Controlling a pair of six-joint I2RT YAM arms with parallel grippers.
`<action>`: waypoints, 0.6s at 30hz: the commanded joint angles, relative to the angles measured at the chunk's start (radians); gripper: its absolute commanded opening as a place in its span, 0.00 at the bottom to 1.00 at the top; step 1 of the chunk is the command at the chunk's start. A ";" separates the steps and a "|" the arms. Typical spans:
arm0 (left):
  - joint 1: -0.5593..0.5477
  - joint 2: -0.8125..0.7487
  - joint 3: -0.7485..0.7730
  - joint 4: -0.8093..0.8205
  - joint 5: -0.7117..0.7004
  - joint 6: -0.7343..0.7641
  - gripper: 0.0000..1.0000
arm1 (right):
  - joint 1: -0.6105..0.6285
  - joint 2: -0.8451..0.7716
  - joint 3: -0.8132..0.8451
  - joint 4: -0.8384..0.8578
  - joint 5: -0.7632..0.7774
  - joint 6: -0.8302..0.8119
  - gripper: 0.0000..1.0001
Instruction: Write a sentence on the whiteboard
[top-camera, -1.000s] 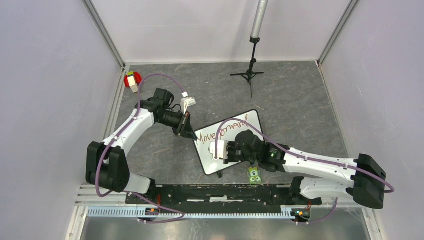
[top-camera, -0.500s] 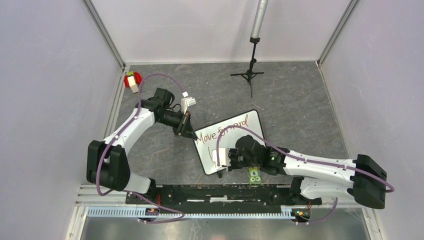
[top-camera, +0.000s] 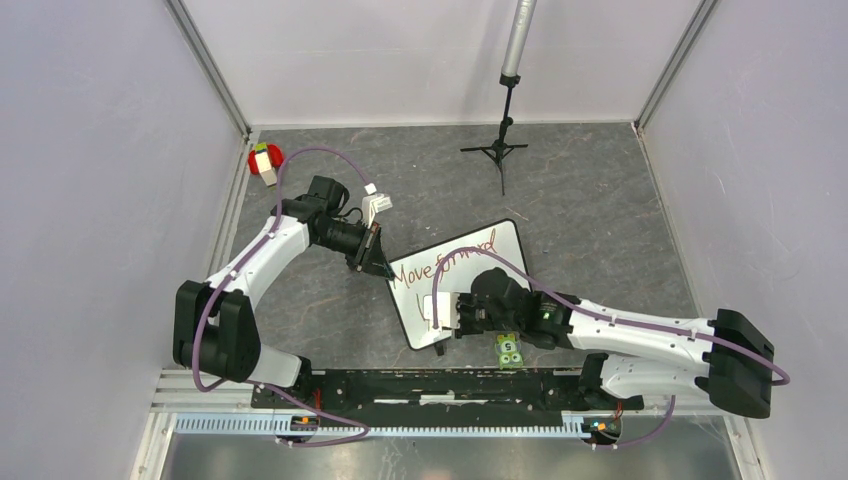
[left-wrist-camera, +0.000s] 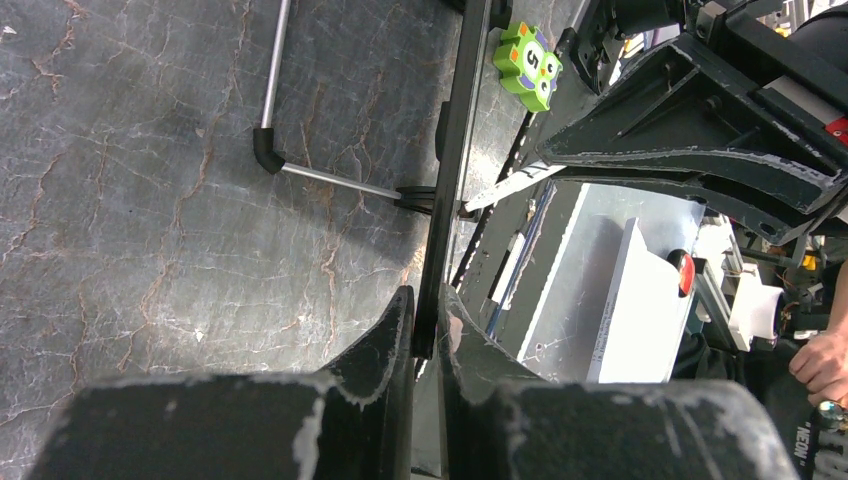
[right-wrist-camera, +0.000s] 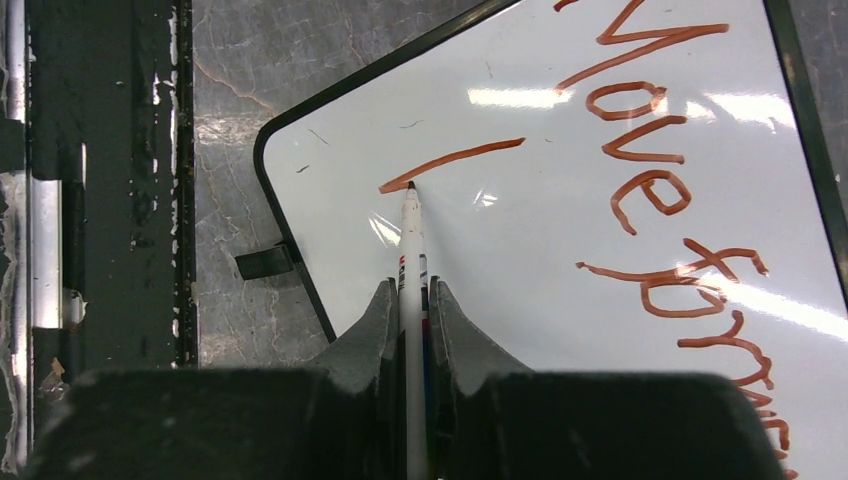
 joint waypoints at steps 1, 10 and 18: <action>-0.007 0.004 0.025 -0.009 -0.026 0.042 0.03 | 0.001 -0.019 0.045 0.033 0.067 -0.008 0.00; -0.007 0.004 0.027 -0.009 -0.027 0.042 0.02 | -0.010 -0.057 0.023 -0.004 0.098 -0.019 0.00; -0.007 0.008 0.028 -0.009 -0.029 0.042 0.03 | -0.013 -0.067 -0.013 -0.031 0.072 -0.025 0.00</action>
